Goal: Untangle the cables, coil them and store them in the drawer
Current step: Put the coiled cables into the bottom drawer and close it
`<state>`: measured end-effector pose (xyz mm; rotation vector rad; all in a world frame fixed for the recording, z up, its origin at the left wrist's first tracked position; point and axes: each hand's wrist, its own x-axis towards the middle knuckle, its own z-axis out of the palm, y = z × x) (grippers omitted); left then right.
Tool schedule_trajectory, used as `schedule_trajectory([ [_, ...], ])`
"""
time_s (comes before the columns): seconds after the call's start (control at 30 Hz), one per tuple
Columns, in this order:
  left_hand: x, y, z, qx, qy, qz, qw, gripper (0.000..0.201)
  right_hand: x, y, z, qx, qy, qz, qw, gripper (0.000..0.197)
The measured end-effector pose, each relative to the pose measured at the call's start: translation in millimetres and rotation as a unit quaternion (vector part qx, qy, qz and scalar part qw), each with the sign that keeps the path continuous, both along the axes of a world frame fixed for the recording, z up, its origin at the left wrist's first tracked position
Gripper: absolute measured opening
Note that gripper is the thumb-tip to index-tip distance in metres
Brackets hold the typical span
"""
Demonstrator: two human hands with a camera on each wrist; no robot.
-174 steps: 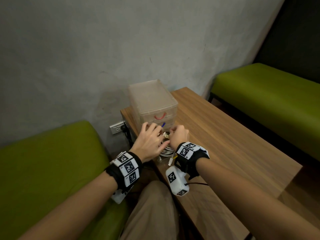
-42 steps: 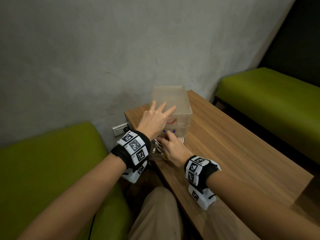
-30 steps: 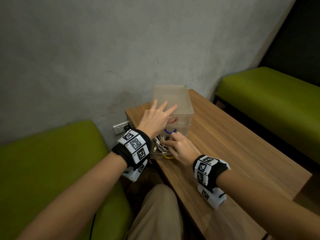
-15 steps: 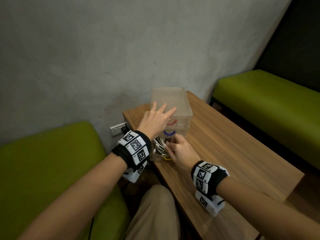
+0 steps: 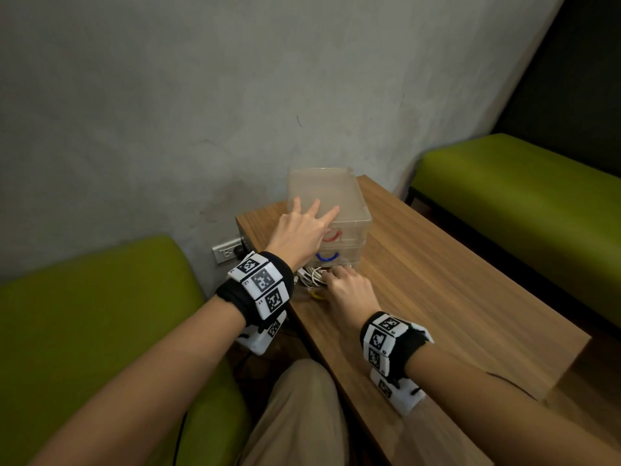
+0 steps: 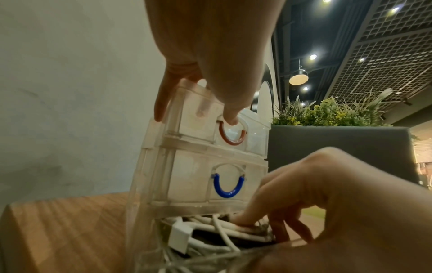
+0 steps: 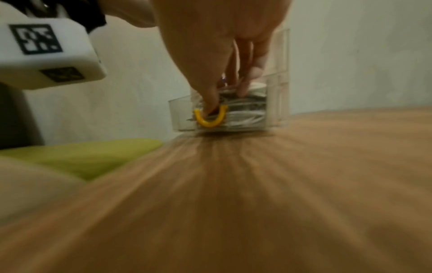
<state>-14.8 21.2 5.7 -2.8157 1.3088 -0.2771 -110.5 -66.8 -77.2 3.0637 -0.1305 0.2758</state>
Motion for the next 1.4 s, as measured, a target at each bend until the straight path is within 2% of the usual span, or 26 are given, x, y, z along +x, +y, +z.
schedule_trajectory([
  [0.03, -0.2, -0.1, 0.2, -0.001, -0.001, 0.000, 1.000, 0.048, -0.1, -4.2, 1.7, 0.021, 0.012, 0.015, 1.000, 0.020],
  [0.1, -0.3, 0.1, 0.8, -0.002, -0.004, 0.000, 1.000, 0.048, -0.6, -8.3, 4.8, 0.006, 0.031, 0.059, 0.998, 0.022],
  [0.2, -1.8, -0.6, 0.8, 0.000, -0.001, 0.003, 1.000, 0.048, -4.5, -8.8, 5.5, -0.035, 0.010, 0.106, 0.994, 0.043],
  [0.27, -1.9, -0.6, 0.2, 0.000, -0.003, 0.003, 1.000, 0.048, -1.9, -9.4, 3.3, -0.041, -0.007, 0.120, 0.992, 0.049],
  [0.37, -0.2, 0.2, -0.6, -0.006, -0.009, -0.001, 1.000, 0.047, 3.8, -4.2, 0.8, -0.103, -0.021, 0.087, 0.991, 0.028],
  [0.47, 4.8, 1.4, -3.2, -0.013, -0.012, -0.006, 1.000, 0.048, 3.9, 2.6, -4.0, -0.102, 0.001, 0.055, 0.993, 0.046],
  [0.53, 5.6, 1.3, -3.5, -0.011, -0.014, -0.004, 1.000, 0.049, -1.1, 0.3, -3.0, -0.061, -0.019, 0.041, 0.997, 0.048],
  [0.63, 3.8, 0.0, -1.7, 0.000, -0.010, -0.003, 1.000, 0.048, -2.5, -21.4, -3.5, 0.091, -0.009, 0.027, 0.995, 0.040],
  [0.7, 2.9, 2.0, -0.9, -0.034, 0.001, -0.023, 0.999, 0.050, -5.4, -29.5, -4.8, 0.173, -0.060, -0.030, 0.983, 0.054],
  [0.73, 3.6, 4.8, -2.9, -0.086, 0.023, -0.039, 0.995, 0.053, -5.9, -31.2, -5.8, 0.209, -0.094, -0.057, 0.972, 0.064],
  [0.77, 3.9, 8.7, -6.1, -0.164, 0.068, -0.052, 0.983, 0.061, -5.9, -31.0, -6.5, 0.246, -0.121, -0.079, 0.958, 0.074],
  [0.8, 3.3, 13.9, -10.3, -0.250, 0.129, -0.050, 0.958, 0.076, -5.6, -31.7, -8.5, 0.288, -0.143, -0.094, 0.942, 0.083],
  [0.87, 1.8, 28.5, -23.6, -0.364, 0.232, 0.001, 0.902, 0.113, -2.7, -37.2, -10.8, 0.377, -0.149, -0.124, 0.906, 0.105],
  [0.9, 1.6, 36.0, -33.5, -0.366, 0.272, 0.038, 0.889, 0.128, -0.3, -41.0, -10.4, 0.420, -0.132, -0.132, 0.888, 0.118],
  [0.97, 3.0, 45.4, -57.3, -0.281, 0.358, 0.081, 0.887, 0.143, 5.7, -49.8, -11.4, 0.475, -0.088, -0.109, 0.869, 0.131],
  [1.03, 4.9, 45.4, -80.1, -0.215, 0.401, 0.088, 0.886, 0.140, 12.4, -54.6, -15.0, 0.486, -0.070, -0.094, 0.866, 0.124],
  [1.13, 5.4, 37.8, -97.2, -0.295, 0.399, 0.126, 0.859, 0.111, 17.3, -58.2, -12.4, 0.477, -0.079, -0.093, 0.870, 0.117],
  [1.2, 5.8, 35.5, -100.9, -0.328, 0.380, 0.133, 0.855, 0.100, 18.6, -60.5, -9.2, 0.460, -0.067, -0.087, 0.881, 0.116],
  [1.27, 7.4, 35.7, -102.6, -0.336, 0.375, 0.119, 0.856, 0.101, 18.2, -59.7, -6.5, 0.457, -0.058, -0.088, 0.883, 0.113],
  [1.4, 14.7, 36.4, -104.2, -0.337, 0.366, 0.111, 0.860, 0.111, 16.3, -55.8, -6.3, 0.506, -0.078, -0.082, 0.855, 0.097],
])
